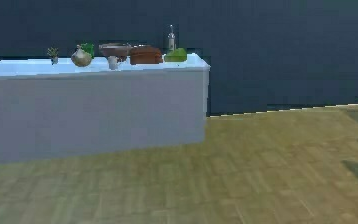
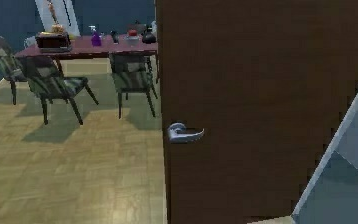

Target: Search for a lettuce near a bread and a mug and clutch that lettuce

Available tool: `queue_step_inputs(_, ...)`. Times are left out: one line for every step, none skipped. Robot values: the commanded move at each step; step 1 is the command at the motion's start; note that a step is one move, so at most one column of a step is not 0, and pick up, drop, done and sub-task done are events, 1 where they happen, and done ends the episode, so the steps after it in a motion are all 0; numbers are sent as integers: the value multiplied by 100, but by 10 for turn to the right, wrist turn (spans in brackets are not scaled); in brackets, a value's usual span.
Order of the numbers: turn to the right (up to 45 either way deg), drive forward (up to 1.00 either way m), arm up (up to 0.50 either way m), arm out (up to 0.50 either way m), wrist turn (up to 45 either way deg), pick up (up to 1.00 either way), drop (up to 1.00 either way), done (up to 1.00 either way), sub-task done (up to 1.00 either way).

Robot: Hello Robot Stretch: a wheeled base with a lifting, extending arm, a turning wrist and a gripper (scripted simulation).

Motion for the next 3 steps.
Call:
queue_step_inputs(0,100,0,0,0,0,0,0,0)
queue_step_inputs(60,0,0,0,0,0,0,0,0)
queue_step_inputs(0,35,0,0,0,0,0,0,0)
